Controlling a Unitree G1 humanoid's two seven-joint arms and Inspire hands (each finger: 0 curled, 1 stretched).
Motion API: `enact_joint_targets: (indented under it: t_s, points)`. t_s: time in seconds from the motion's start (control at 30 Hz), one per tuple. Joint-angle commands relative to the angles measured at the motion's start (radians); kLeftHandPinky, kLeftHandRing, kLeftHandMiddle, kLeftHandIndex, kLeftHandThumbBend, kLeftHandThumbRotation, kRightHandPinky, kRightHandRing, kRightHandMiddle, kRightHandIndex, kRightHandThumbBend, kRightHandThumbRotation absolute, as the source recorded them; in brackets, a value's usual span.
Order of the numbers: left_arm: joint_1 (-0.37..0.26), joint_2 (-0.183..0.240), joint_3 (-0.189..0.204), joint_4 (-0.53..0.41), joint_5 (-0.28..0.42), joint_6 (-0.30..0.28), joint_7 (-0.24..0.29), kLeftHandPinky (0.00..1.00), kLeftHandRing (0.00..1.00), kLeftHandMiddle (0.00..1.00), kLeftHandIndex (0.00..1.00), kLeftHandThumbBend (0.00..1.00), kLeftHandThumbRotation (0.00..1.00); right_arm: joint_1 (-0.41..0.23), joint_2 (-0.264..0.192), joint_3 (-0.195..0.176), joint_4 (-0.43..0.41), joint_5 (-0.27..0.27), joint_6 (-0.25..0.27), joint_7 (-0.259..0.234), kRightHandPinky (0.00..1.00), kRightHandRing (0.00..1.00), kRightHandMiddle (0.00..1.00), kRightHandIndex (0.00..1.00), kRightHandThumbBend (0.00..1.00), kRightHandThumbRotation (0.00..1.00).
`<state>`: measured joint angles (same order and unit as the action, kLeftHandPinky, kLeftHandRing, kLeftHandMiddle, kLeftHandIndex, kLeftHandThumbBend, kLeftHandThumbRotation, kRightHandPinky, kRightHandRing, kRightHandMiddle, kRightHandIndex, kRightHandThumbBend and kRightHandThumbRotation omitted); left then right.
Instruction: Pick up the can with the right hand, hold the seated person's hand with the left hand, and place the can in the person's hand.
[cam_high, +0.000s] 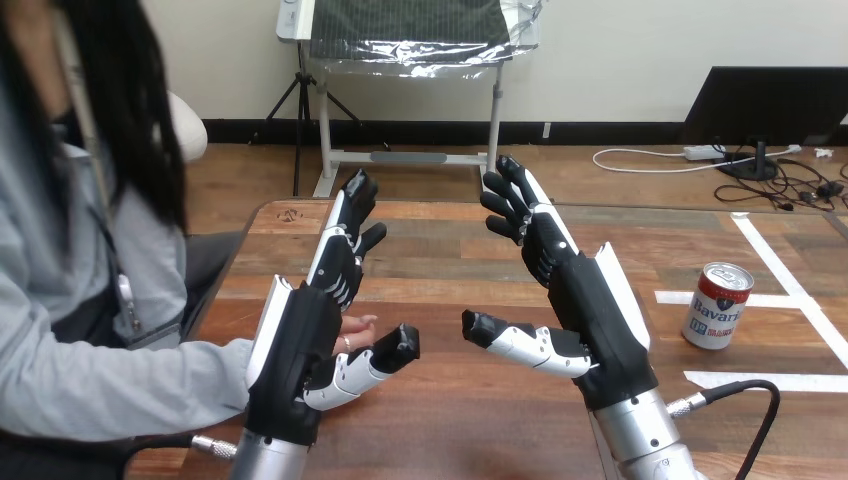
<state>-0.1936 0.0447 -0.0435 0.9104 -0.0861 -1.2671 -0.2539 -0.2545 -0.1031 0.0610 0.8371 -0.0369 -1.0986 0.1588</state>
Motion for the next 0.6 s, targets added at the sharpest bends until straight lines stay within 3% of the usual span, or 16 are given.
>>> enact_joint_targets:
  t_s: [0.0, 0.57]
  points:
    - [-0.021, 0.01, 0.011, -0.036, -0.015, 0.001, -0.009, 0.93, 1.0, 1.0, 1.0, 1.0, 0.69, -0.041, 0.012, -0.016, -0.01, 0.012, -0.015, -0.007, 0.9, 0.92, 0.94, 0.98, 1.0, 0.55]
    - [-0.02, 0.009, 0.018, -0.043, -0.036, 0.01, -0.047, 0.93, 1.0, 1.0, 1.0, 1.0, 0.67, -0.04, 0.014, -0.018, -0.012, 0.008, -0.012, -0.01, 0.9, 0.93, 0.95, 0.98, 1.0, 0.55]
